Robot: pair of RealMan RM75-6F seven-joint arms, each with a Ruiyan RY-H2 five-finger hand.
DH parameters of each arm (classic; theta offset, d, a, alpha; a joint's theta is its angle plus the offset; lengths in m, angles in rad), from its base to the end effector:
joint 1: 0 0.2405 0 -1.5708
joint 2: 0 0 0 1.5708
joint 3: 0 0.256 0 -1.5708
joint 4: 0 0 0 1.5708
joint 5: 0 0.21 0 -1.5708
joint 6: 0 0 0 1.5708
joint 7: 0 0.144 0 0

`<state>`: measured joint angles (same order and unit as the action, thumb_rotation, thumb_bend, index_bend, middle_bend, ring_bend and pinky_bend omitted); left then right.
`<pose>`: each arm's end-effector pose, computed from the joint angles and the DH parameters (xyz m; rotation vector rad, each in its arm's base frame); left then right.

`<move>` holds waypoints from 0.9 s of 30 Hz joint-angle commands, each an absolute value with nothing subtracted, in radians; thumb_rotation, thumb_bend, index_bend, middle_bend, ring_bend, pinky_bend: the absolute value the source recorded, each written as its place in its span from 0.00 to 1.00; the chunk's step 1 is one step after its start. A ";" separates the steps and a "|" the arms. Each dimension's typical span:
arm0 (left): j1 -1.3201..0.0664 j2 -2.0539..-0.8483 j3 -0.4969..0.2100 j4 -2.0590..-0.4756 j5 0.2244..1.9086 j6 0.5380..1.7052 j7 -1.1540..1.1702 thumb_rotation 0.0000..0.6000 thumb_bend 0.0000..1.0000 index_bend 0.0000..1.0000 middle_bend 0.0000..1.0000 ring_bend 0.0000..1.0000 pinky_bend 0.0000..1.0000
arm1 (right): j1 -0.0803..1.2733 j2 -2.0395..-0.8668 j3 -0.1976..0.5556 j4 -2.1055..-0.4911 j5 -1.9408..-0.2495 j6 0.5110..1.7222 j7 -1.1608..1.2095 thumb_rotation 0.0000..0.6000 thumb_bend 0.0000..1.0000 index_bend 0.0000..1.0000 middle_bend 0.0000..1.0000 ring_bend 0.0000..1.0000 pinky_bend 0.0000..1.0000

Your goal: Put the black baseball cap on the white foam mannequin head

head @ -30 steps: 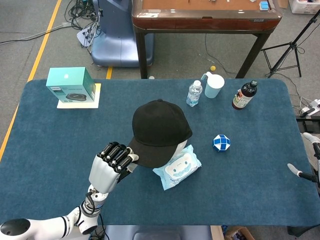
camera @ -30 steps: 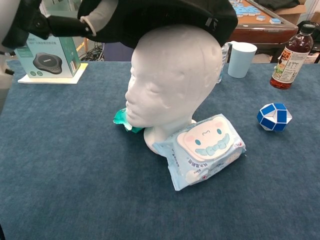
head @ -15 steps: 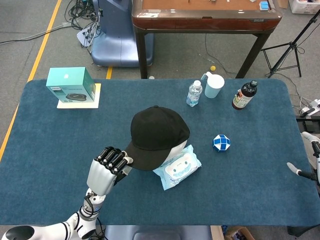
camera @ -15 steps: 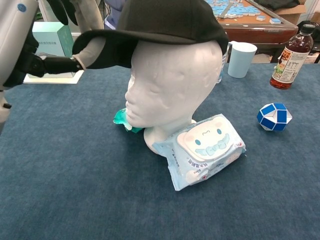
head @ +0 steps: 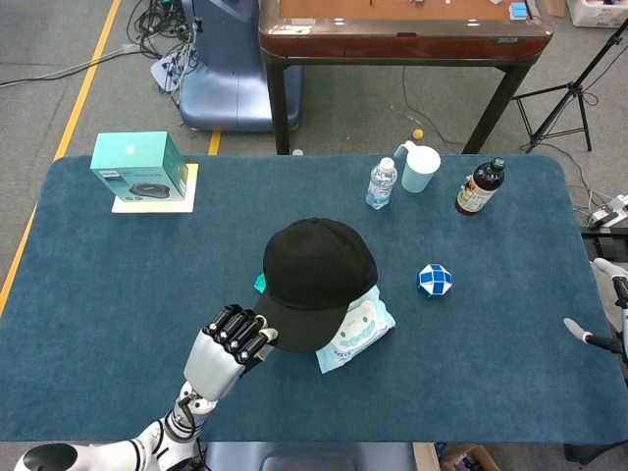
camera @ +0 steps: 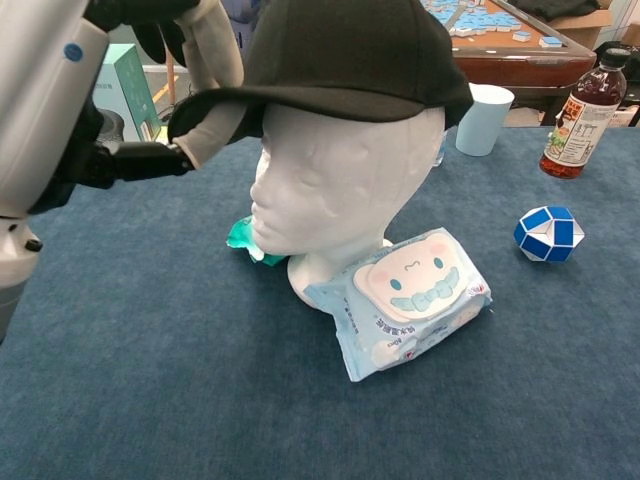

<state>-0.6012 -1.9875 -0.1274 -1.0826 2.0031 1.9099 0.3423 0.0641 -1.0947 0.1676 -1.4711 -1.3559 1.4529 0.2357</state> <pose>-0.0801 0.2294 -0.0133 -1.3781 -0.0589 -1.8480 -0.3526 -0.1979 0.2076 1.1401 -0.9429 0.9620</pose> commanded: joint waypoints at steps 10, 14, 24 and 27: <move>-0.604 -2.008 -0.096 -1.063 2.023 1.862 0.377 1.00 0.43 0.87 0.64 0.52 0.51 | 0.064 -1.091 0.169 -1.466 -1.350 1.444 0.251 1.00 0.00 0.18 0.23 0.18 0.42; -0.589 -2.010 -0.088 -1.059 2.013 1.858 0.382 1.00 0.43 0.85 0.63 0.52 0.51 | 0.065 -1.091 0.170 -1.465 -1.349 1.441 0.252 1.00 0.00 0.18 0.23 0.18 0.42; -0.558 -1.982 -0.073 -1.092 2.009 1.853 0.409 1.00 0.43 0.59 0.59 0.48 0.51 | 0.069 -1.094 0.169 -1.465 -1.347 1.433 0.244 1.00 0.00 0.18 0.23 0.18 0.42; -0.551 -1.972 -0.069 -1.101 2.012 1.852 0.415 1.00 0.43 0.44 0.58 0.47 0.51 | 0.070 -1.094 0.170 -1.465 -1.345 1.431 0.242 1.00 0.00 0.18 0.23 0.18 0.42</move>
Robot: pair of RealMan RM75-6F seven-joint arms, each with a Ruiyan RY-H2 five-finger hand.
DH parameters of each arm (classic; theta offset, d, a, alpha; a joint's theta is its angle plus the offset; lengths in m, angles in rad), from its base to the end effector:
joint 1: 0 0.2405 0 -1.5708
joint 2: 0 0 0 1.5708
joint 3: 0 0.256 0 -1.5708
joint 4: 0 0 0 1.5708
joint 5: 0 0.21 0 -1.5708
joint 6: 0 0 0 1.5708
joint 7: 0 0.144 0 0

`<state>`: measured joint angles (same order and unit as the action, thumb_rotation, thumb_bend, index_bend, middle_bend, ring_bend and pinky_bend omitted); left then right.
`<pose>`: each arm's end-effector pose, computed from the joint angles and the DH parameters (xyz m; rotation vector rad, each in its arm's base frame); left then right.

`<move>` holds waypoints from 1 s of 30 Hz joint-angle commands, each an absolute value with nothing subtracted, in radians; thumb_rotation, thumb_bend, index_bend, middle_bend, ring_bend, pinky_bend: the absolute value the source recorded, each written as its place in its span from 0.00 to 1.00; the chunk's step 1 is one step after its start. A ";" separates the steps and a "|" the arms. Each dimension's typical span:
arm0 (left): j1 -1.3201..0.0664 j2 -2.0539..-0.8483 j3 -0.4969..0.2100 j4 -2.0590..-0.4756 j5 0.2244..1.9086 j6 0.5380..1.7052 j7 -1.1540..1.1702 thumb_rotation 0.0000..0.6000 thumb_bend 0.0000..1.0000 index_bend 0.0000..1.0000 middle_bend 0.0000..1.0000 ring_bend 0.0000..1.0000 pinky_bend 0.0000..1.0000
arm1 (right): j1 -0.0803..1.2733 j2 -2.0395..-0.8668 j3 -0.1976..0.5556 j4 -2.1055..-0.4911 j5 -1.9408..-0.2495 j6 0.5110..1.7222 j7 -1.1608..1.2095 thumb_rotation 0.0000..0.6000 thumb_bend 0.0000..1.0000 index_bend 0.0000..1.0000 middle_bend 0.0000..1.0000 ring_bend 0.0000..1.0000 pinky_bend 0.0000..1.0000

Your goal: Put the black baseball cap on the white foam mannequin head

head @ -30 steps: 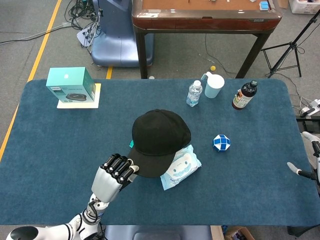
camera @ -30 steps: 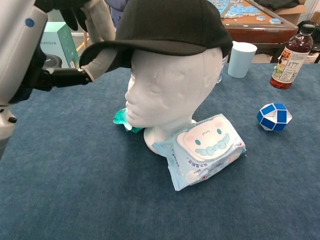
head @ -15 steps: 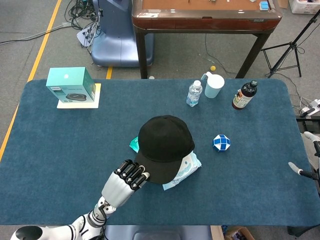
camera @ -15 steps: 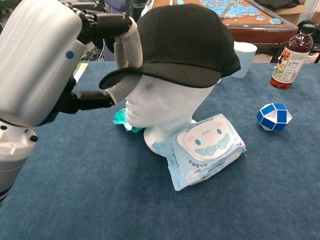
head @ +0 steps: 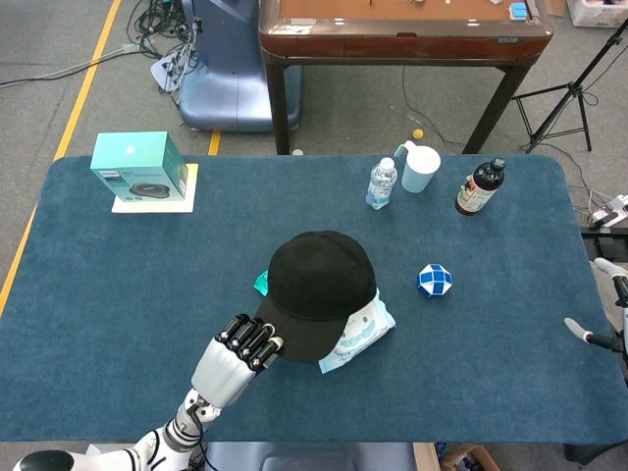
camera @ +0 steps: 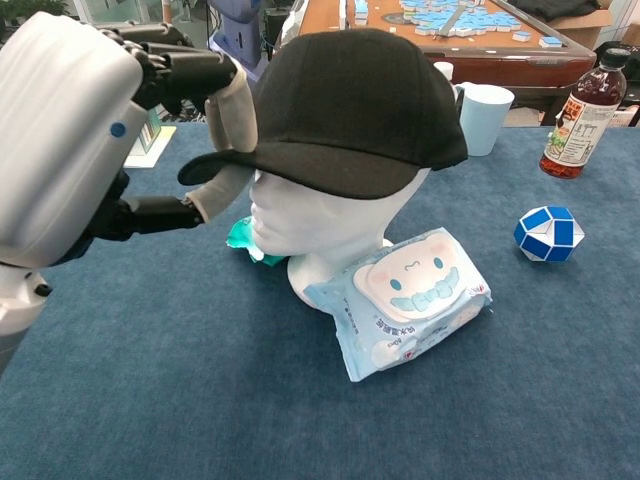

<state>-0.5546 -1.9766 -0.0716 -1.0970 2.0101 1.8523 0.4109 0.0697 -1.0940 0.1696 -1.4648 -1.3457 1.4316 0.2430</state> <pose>-0.0906 0.2180 -0.0255 -1.4770 -0.0563 -1.7378 -0.3553 -0.2003 0.2072 1.1383 -0.9592 0.9526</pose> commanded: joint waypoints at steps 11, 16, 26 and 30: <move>-0.508 -1.928 -0.045 -1.164 1.984 1.807 0.439 1.00 0.24 0.13 0.52 0.43 0.49 | 0.073 -1.095 0.170 -1.465 -1.343 1.424 0.237 1.00 0.00 0.18 0.23 0.18 0.42; -0.476 -1.891 -0.034 -1.195 1.959 1.784 0.467 1.00 0.21 0.12 0.49 0.41 0.47 | 0.076 -1.096 0.169 -1.464 -1.341 1.419 0.233 1.00 0.00 0.18 0.23 0.18 0.42; -0.386 -1.796 -0.053 -1.261 1.832 1.747 0.503 1.00 0.21 0.18 0.48 0.40 0.46 | 0.080 -1.098 0.166 -1.472 -1.341 1.413 0.212 1.00 0.00 0.18 0.23 0.18 0.42; -0.351 -1.735 -0.067 -1.300 1.760 1.719 0.510 1.00 0.21 0.22 0.48 0.40 0.46 | 0.080 -1.099 0.164 -1.478 -1.343 1.414 0.200 1.00 0.00 0.18 0.23 0.18 0.42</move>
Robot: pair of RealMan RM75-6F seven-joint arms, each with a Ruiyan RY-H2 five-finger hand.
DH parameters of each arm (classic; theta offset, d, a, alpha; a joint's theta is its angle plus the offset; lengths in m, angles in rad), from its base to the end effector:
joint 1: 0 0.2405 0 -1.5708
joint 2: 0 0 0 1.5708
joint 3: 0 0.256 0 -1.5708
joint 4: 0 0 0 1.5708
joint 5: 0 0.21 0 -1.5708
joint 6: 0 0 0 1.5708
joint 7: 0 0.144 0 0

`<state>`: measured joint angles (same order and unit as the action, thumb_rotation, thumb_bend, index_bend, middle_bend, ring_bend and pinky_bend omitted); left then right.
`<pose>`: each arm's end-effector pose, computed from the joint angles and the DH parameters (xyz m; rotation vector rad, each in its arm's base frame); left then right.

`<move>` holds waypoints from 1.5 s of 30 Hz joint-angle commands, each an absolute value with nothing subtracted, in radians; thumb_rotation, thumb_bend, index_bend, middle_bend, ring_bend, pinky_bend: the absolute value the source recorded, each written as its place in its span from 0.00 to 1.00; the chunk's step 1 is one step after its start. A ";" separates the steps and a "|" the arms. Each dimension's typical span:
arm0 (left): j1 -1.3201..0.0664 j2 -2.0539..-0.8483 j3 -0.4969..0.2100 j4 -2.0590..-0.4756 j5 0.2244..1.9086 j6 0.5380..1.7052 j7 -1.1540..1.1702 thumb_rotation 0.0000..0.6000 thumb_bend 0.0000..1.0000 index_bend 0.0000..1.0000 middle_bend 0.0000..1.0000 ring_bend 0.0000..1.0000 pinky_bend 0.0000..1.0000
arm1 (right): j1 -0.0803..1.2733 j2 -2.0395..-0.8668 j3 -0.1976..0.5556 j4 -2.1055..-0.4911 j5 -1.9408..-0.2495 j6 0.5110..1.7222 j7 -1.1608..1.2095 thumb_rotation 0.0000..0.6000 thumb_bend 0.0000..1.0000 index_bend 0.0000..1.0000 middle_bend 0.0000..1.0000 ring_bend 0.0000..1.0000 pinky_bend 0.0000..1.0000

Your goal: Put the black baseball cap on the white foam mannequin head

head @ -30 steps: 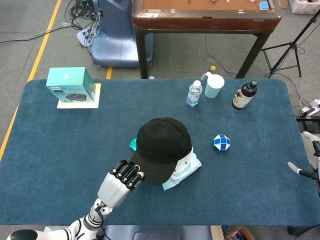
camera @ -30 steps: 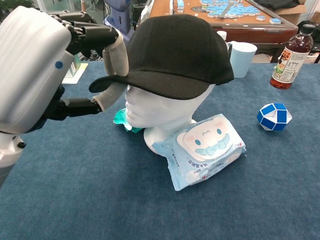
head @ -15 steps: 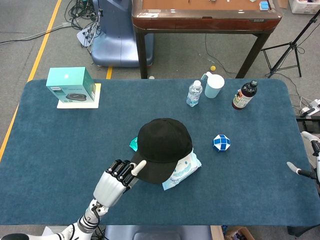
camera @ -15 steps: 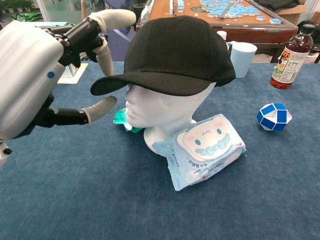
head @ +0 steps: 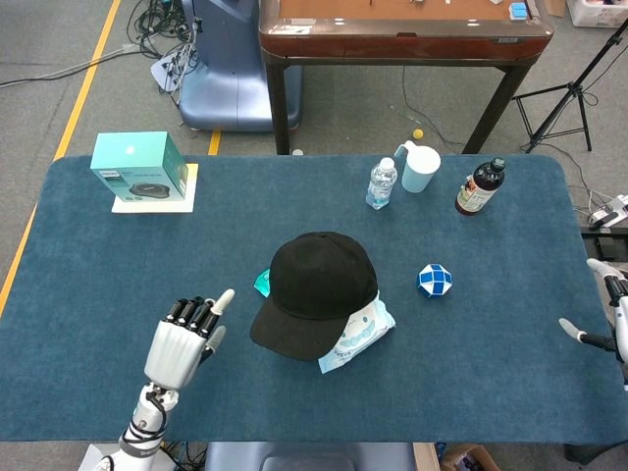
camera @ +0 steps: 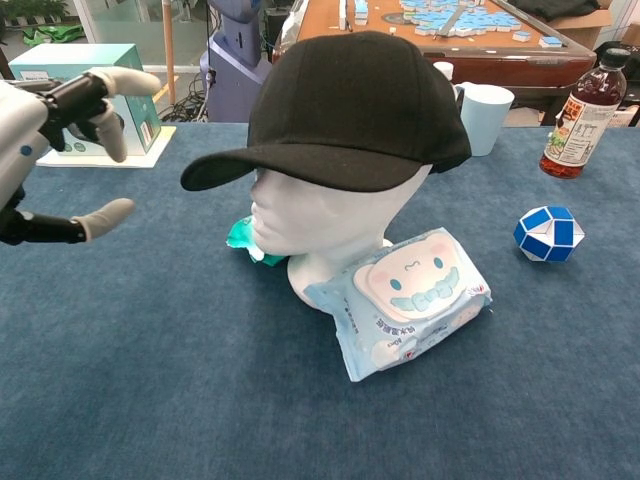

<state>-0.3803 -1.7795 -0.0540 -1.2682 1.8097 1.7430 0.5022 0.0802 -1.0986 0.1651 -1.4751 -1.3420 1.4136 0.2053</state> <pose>-0.1643 0.2248 0.0073 -1.4811 -0.2527 -1.3113 -0.3533 -0.2031 0.2013 1.1611 -0.9612 0.9253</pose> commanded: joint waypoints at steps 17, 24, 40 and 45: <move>-0.245 -1.462 -0.125 -1.586 1.413 1.535 0.634 1.00 0.21 0.31 0.46 0.40 0.46 | 0.074 -1.103 0.147 -1.529 -1.368 1.446 0.110 1.00 0.00 0.18 0.23 0.18 0.42; -0.223 -1.332 -0.096 -1.693 1.343 1.455 0.598 1.00 0.21 0.34 0.46 0.40 0.46 | 0.065 -1.109 0.135 -1.567 -1.387 1.475 0.047 1.00 0.00 0.18 0.24 0.18 0.42; -0.160 -1.240 -0.108 -1.722 1.216 1.455 0.480 1.00 0.21 0.37 0.46 0.40 0.46 | 0.052 -1.242 0.147 -1.568 -1.483 1.669 -0.265 1.00 0.00 0.28 0.30 0.18 0.42; -0.154 -1.217 -0.115 -1.732 1.179 1.449 0.473 1.00 0.21 0.37 0.46 0.40 0.46 | 0.055 -1.257 0.137 -1.546 -1.507 1.669 -0.249 1.00 0.00 0.30 0.30 0.18 0.42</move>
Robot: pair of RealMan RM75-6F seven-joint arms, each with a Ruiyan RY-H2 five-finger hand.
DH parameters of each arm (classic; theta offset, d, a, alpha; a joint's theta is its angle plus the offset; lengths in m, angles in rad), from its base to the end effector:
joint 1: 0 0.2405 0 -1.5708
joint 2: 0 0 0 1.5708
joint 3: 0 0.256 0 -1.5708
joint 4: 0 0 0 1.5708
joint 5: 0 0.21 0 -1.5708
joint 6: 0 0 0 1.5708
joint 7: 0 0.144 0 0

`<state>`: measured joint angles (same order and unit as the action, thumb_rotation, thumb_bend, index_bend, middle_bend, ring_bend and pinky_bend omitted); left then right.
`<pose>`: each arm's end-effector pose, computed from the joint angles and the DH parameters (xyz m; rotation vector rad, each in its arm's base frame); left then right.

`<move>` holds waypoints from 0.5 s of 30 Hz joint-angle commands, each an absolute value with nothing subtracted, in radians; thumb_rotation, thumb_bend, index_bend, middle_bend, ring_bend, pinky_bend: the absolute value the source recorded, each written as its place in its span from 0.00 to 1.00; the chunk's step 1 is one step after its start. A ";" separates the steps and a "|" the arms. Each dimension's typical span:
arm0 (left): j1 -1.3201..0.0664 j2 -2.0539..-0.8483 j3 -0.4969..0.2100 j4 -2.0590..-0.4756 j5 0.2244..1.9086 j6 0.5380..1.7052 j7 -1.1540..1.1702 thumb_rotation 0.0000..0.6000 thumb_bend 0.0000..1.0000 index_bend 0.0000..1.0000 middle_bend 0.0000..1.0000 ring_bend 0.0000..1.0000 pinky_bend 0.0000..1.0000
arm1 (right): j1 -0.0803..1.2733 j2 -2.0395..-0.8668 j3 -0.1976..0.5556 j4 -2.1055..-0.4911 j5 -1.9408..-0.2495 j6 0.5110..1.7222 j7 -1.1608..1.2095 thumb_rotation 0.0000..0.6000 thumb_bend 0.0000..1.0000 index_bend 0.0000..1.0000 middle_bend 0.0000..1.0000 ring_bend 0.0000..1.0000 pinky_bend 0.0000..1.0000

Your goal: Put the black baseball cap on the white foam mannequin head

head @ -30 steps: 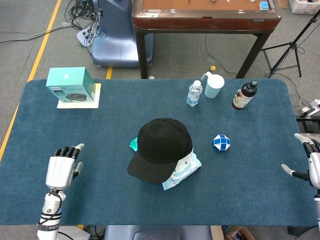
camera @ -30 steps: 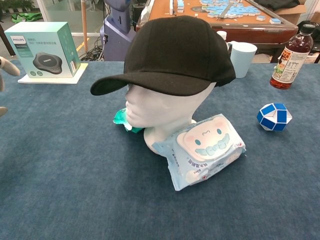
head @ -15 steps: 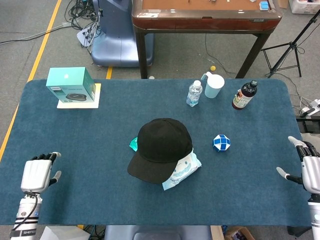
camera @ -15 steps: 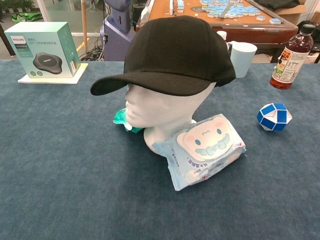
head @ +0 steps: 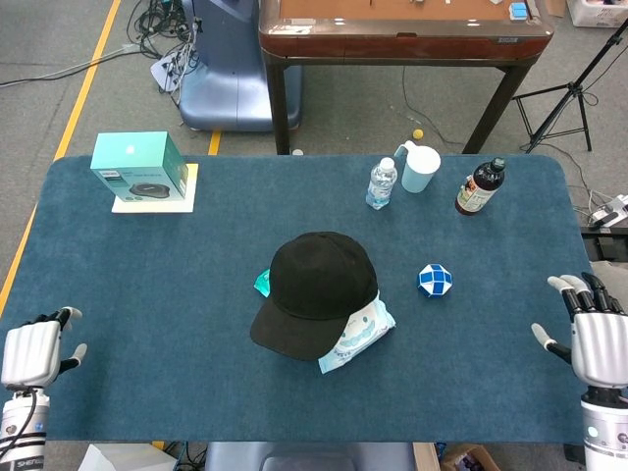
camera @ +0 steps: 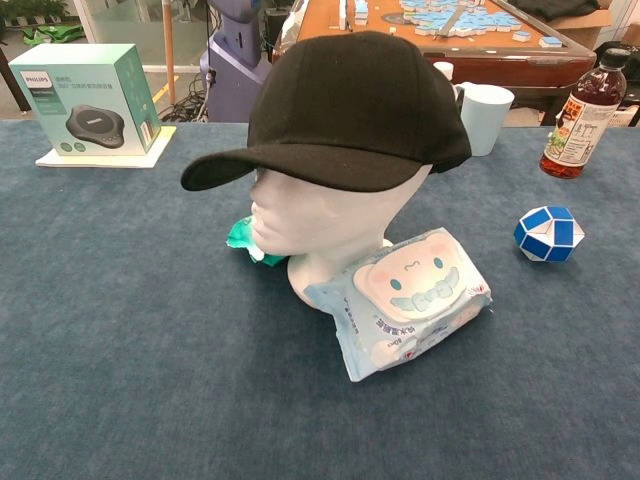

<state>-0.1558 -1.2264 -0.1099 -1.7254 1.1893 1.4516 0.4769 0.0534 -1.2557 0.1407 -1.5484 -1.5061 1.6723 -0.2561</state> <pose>-0.3023 0.2068 0.1289 -1.2985 -0.8499 -0.5990 -0.3006 -0.1852 0.1594 1.2351 -0.6017 0.8843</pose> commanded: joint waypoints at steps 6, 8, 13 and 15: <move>-0.154 -1.208 -0.112 -1.737 1.173 1.443 0.473 1.00 0.21 0.37 0.46 0.40 0.46 | 0.058 -1.240 0.140 -1.552 -1.481 1.631 -0.213 1.00 0.00 0.30 0.30 0.18 0.42; -0.154 -1.209 -0.112 -1.735 1.176 1.446 0.473 1.00 0.21 0.37 0.46 0.40 0.46 | 0.061 -1.233 0.138 -1.554 -1.476 1.615 -0.201 1.00 0.00 0.30 0.30 0.18 0.42; -0.154 -1.207 -0.117 -1.737 1.175 1.452 0.469 1.00 0.21 0.37 0.46 0.40 0.46 | 0.070 -1.222 0.133 -1.552 -1.466 1.578 -0.174 1.00 0.00 0.30 0.30 0.18 0.42; -0.156 -1.208 -0.119 -1.735 1.172 1.450 0.467 1.00 0.21 0.37 0.46 0.40 0.46 | 0.073 -1.218 0.131 -1.553 -1.459 1.562 -0.167 1.00 0.00 0.30 0.30 0.18 0.42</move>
